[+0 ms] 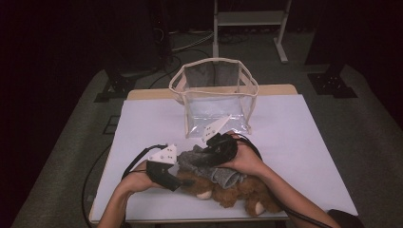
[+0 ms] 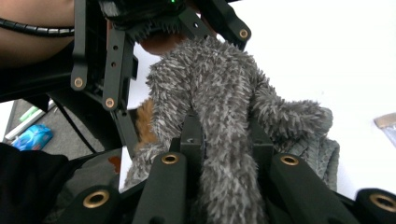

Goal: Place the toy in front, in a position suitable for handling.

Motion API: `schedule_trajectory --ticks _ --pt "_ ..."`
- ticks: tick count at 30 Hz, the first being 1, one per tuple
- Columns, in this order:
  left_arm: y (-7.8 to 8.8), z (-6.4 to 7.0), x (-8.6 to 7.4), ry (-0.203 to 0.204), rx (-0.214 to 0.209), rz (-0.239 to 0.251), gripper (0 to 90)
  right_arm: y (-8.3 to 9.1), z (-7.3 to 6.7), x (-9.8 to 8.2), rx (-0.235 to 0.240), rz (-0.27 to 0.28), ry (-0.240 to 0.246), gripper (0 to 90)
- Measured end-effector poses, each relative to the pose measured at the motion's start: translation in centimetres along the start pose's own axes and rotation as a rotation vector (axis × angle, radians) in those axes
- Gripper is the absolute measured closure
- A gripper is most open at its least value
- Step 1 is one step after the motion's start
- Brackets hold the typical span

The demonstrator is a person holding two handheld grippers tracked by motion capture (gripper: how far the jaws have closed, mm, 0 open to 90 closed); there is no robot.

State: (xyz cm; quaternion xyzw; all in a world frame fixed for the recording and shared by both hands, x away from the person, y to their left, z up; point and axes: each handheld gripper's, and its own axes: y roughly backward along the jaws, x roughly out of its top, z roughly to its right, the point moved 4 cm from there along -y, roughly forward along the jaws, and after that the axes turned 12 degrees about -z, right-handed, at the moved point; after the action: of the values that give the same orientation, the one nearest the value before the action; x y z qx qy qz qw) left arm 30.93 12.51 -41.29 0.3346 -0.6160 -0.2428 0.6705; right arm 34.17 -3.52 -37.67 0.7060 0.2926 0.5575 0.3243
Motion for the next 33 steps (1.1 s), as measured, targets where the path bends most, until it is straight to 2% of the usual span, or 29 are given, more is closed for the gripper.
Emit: schedule_trajectory --ticks 3,6,10,14,16,19,21,23,28,30,33 --pt "0.0 0.2 0.0 -0.007 0.002 -0.013 33.4 1.3 0.3 -1.5 -0.021 -0.023 -0.025 73.7" --pt "0.1 0.2 0.0 -0.015 0.000 -0.018 33.5 2.8 0.4 -3.8 -0.075 -0.046 -0.049 73.5" --pt "0.0 0.3 0.0 -0.011 -0.006 -0.016 33.4 5.7 -0.4 -7.7 -0.117 0.023 -0.122 73.4" --pt "0.0 0.3 0.0 -0.021 -0.002 -0.020 33.4 7.4 -1.4 -11.4 -0.123 0.088 -0.172 73.3" --pt "0.0 0.3 0.1 -0.021 0.000 -0.021 33.4 8.4 -1.8 -13.1 -0.127 0.097 -0.205 73.3" --pt "0.0 0.3 0.2 -0.018 -0.003 -0.023 33.4 9.3 -1.6 -14.7 -0.150 0.096 -0.241 73.1" --pt "-0.1 0.3 0.3 -0.020 -0.001 -0.029 33.4 9.6 -1.2 -14.9 -0.158 0.099 -0.256 73.1" --pt "-0.1 0.3 0.4 -0.019 0.001 -0.029 33.4 9.4 -0.4 -14.4 -0.159 0.097 -0.254 73.1" --pt "-0.1 0.4 0.3 -0.027 0.003 -0.033 33.4 8.2 1.6 -11.6 -0.141 0.089 -0.243 73.1" --pt "-0.1 0.4 0.3 -0.035 0.004 -0.037 33.4 7.2 2.3 -10.2 -0.135 0.066 -0.224 73.1" --pt "0.0 0.5 0.2 -0.049 0.004 -0.042 33.2 6.0 2.2 -8.8 -0.125 0.047 -0.194 73.0"
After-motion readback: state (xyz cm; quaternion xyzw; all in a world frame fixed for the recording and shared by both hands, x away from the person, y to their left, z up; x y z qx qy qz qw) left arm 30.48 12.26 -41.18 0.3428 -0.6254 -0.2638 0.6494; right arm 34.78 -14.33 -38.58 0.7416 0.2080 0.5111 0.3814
